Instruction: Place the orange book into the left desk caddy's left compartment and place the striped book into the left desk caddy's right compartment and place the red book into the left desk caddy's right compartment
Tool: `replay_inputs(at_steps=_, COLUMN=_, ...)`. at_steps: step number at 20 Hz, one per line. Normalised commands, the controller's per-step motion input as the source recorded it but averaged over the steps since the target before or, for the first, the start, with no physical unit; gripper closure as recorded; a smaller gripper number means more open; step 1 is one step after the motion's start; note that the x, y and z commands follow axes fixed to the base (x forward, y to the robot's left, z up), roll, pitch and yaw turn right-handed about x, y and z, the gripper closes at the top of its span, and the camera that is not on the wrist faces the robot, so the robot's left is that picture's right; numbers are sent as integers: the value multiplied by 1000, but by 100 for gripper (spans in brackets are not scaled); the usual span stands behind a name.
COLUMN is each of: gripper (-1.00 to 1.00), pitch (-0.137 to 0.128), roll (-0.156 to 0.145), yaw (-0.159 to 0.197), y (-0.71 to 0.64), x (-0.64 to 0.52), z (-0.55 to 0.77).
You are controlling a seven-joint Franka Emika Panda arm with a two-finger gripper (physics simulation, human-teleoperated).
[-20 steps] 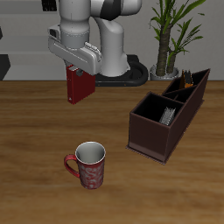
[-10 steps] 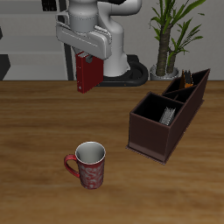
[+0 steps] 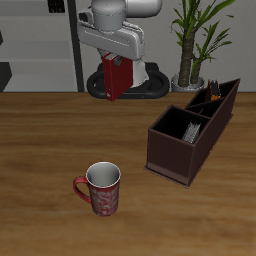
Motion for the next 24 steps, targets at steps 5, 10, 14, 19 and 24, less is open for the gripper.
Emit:
replay_inputs(at_steps=5, gripper=100, pitch=5, roll=103, yaw=48, y=299, x=40, z=145)
replay_inputs(at_steps=10, gripper=100, pitch=28, roll=2, yaw=29, y=202, x=119, z=196)
replay_inputs(at_steps=14, gripper=100, pitch=36, roll=-12, yaw=-1, y=207, x=110, z=170)
replay_inputs(at_steps=19, gripper=100, pitch=-15, roll=16, yaw=49, y=278, x=57, z=188)
replay_inputs(at_steps=24, gripper=100, pitch=13, roll=-31, yaw=0, y=143, x=176, z=80)
